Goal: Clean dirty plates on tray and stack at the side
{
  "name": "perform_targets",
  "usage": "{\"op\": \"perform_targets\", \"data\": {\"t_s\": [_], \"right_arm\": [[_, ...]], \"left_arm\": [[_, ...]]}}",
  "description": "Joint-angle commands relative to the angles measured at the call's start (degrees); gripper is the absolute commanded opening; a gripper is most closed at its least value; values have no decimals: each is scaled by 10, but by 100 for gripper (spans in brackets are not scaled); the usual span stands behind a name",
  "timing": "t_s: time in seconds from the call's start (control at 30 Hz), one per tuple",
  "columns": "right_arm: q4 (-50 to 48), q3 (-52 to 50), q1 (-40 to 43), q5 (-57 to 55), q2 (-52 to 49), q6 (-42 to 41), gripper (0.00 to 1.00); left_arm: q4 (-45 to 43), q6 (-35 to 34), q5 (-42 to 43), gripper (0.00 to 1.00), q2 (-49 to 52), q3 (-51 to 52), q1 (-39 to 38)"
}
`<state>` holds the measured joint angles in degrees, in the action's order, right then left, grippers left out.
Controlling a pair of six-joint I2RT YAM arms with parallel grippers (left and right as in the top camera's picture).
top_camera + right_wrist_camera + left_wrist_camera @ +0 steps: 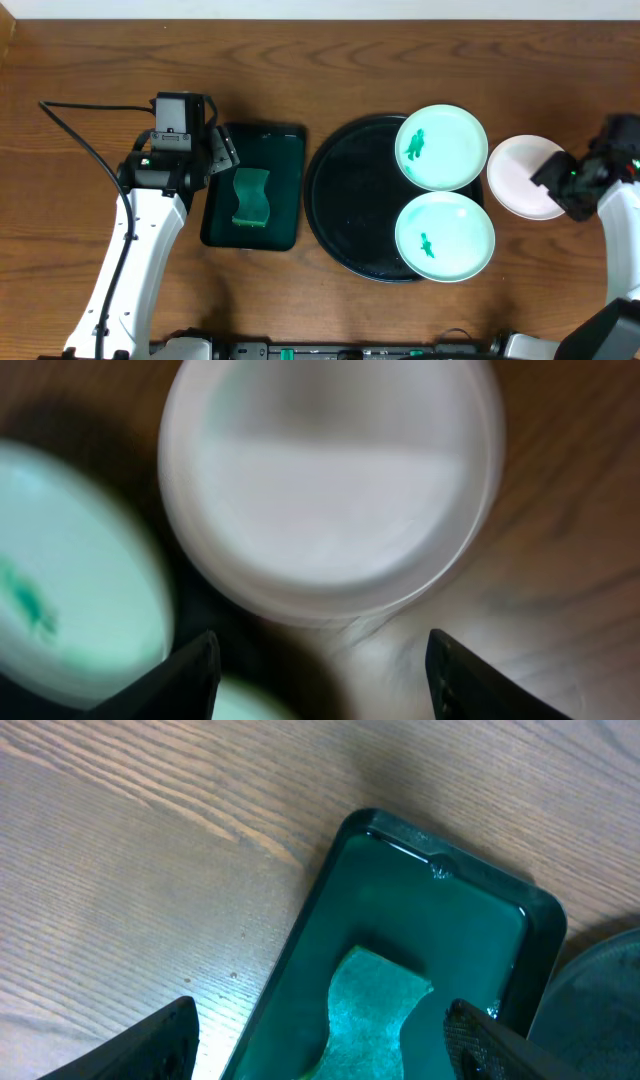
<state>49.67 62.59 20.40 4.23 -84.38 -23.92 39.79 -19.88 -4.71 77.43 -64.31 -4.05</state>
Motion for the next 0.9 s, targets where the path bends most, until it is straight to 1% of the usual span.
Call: {"op": "perform_targets", "data": {"t_s": [0.0, 0.2, 0.37, 0.67, 0.73, 0.87], "right_arm": [[55, 43, -62, 19, 0, 63, 63], [150, 31, -133, 16, 0, 82, 61], [179, -5, -178, -16, 0, 81, 60], [164, -78, -210, -83, 0, -5, 63], [152, -91, -214, -83, 0, -9, 63], [127, -117, -218, -83, 0, -14, 58]], "left_arm": [[0, -3, -9, 79, 0, -5, 1], [0, -3, -9, 79, 0, -5, 1], [0, -3, -9, 79, 0, -5, 1], [0, -3, -9, 79, 0, -5, 1], [0, -3, -9, 79, 0, -5, 1], [0, -3, -9, 79, 0, -5, 1]]}}
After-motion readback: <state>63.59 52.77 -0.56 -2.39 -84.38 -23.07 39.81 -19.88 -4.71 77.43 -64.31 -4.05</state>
